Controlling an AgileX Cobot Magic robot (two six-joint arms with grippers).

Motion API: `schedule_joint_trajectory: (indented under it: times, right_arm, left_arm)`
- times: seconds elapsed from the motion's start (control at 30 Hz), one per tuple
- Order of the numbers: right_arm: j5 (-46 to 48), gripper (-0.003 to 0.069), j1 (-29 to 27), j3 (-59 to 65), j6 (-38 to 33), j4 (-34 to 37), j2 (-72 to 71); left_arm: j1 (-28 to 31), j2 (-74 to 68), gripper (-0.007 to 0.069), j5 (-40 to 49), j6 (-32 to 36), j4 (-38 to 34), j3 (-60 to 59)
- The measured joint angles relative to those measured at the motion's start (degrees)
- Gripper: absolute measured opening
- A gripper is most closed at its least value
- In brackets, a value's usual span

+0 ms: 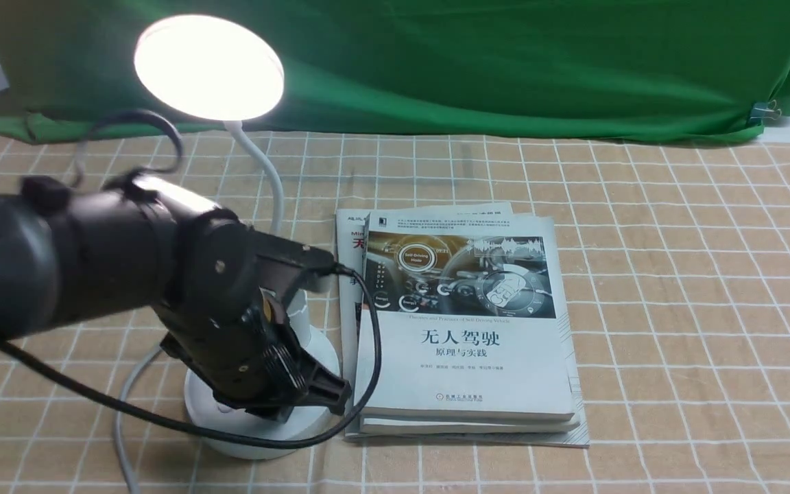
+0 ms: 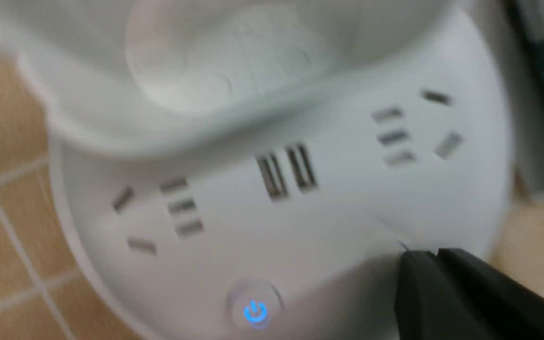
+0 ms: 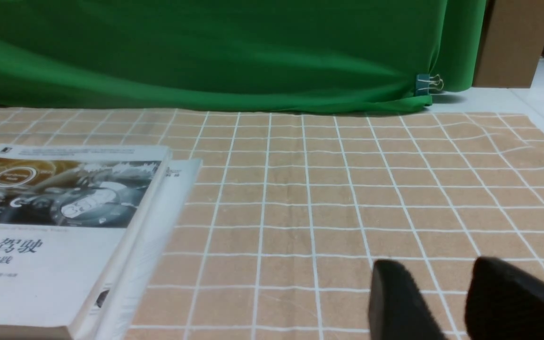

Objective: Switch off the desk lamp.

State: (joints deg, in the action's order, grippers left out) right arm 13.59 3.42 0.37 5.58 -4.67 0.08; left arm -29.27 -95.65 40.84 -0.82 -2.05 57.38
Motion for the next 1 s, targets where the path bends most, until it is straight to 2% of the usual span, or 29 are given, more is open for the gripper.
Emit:
schedule_joint_trajectory:
  times: [0.3, 0.83, 1.0]
  right_arm:
    - [0.0, 0.0242, 0.0, 0.0, 0.0, 0.0, 0.0]
    - [0.0, 0.0242, 0.0, 0.0, 0.0, 0.0, 0.0]
    - [0.0, 0.0242, 0.0, 0.0, 0.0, 0.0, 0.0]
  left_arm:
    - [4.2, -1.9, 0.0006, -0.9, 0.4, -3.1, 1.4]
    - [1.8, 11.5, 0.0006, 1.7, 2.9, -5.2, 0.1]
    - [1.8, 19.7, 0.0006, -0.6, 2.9, -6.6, -4.8]
